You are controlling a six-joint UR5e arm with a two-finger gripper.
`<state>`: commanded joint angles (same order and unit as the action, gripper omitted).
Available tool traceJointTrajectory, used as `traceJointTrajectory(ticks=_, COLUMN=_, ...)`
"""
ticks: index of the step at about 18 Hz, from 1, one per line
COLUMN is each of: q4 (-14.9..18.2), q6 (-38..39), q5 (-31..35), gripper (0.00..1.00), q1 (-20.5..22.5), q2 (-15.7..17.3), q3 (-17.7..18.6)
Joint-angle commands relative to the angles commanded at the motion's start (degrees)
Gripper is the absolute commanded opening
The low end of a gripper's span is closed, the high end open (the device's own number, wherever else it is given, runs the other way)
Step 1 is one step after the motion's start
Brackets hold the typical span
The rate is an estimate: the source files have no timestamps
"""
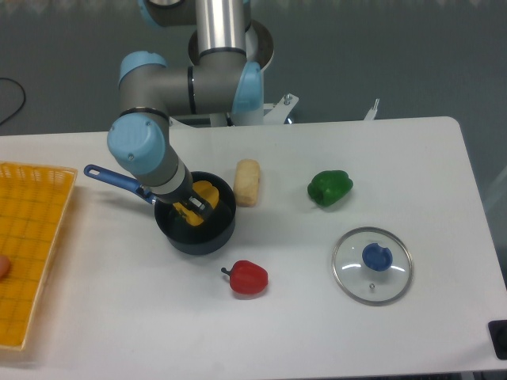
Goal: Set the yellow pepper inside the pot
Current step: 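Lower the yellow pepper into the saucepan and open the gripper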
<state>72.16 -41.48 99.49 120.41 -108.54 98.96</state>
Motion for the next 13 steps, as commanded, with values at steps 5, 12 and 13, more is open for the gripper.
traceJointTrajectory(ticks=5, q4=-0.4, q6=1.3, q5=0.4, gripper=0.44, q1=-1.1, q2=-1.0, q3=0.0)
traceJointTrajectory(ticks=12, q4=-2.8, q6=1.5, q5=1.3, gripper=0.45, q1=-1.9, q2=-2.5, q3=0.1)
traceJointTrajectory(ticks=13, q4=-2.7, q6=1.5, q5=1.4, gripper=0.45, q1=-1.9, q2=-2.5, q3=0.1)
